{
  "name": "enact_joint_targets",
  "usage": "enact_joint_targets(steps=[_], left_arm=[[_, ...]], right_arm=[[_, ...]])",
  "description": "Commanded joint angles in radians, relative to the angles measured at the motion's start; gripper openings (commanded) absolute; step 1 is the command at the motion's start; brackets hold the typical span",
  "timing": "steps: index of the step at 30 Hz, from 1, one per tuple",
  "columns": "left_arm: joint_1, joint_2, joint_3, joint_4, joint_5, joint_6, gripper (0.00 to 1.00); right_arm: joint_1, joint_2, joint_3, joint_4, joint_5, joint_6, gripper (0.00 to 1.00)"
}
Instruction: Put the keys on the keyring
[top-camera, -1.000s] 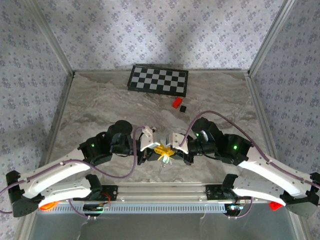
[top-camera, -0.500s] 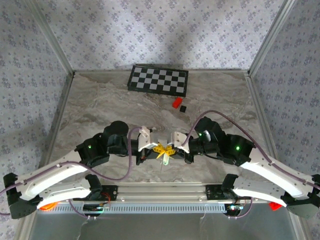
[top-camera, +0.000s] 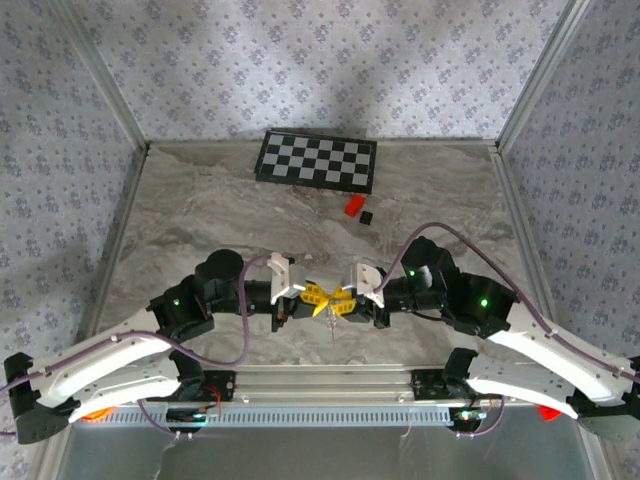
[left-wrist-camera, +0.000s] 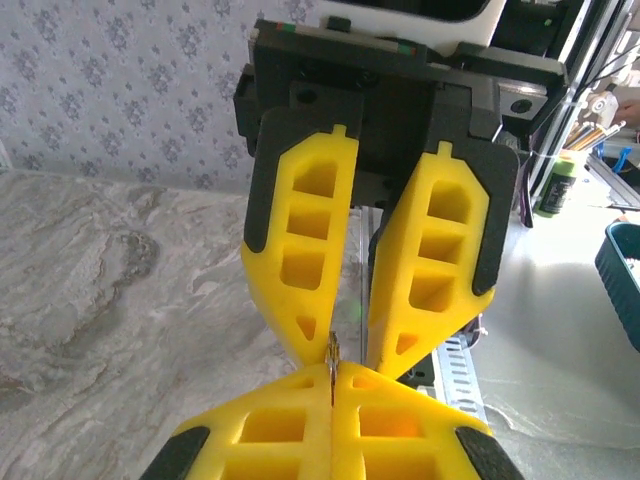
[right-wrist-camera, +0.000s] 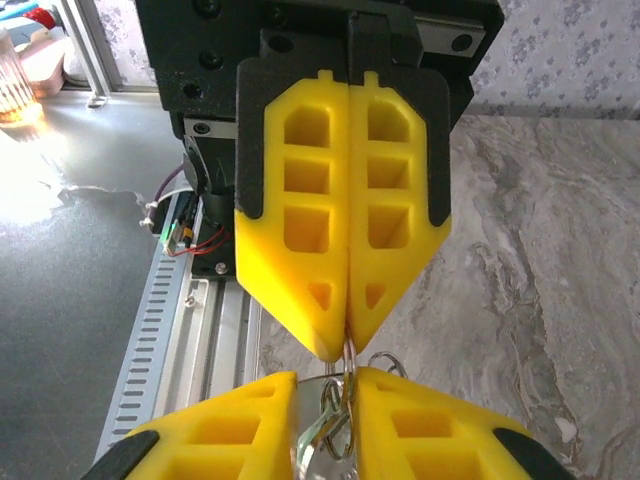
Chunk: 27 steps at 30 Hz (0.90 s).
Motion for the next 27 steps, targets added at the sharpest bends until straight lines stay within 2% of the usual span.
enact_joint_targets(steps=[1,9,17,18,24,27], left_arm=[[-0.005,-0.025,0.002,0.104,0.002,-0.017,0.00],[-0.014,-0.030,-0.010,0.145,0.013,-0.014,0.00],[-0.016,-0.025,-0.046,0.229,0.018,-0.043,0.00],[-0.016,-0.023,-0.049,0.234,0.017,-0.046,0.00],[-0.016,-0.016,-0.030,0.098,-0.024,-0.017,0.00],[-0.016,-0.013,0.015,-0.038,-0.079,0.026,0.18]], right_arm=[[-0.004,-0.020,-0.016,0.028,-0.034,0.032,0.22],[-0.015,-0.036,-0.037,0.067,-0.060,0.060,0.19],[-0.022,-0.054,-0.052,0.083,-0.052,0.063,0.00],[-0.023,-0.057,-0.050,0.085,-0.049,0.061,0.00],[-0.024,-0.056,-0.014,0.037,0.005,0.033,0.00],[-0.019,-0.039,0.028,-0.032,0.035,-0.003,0.00]])
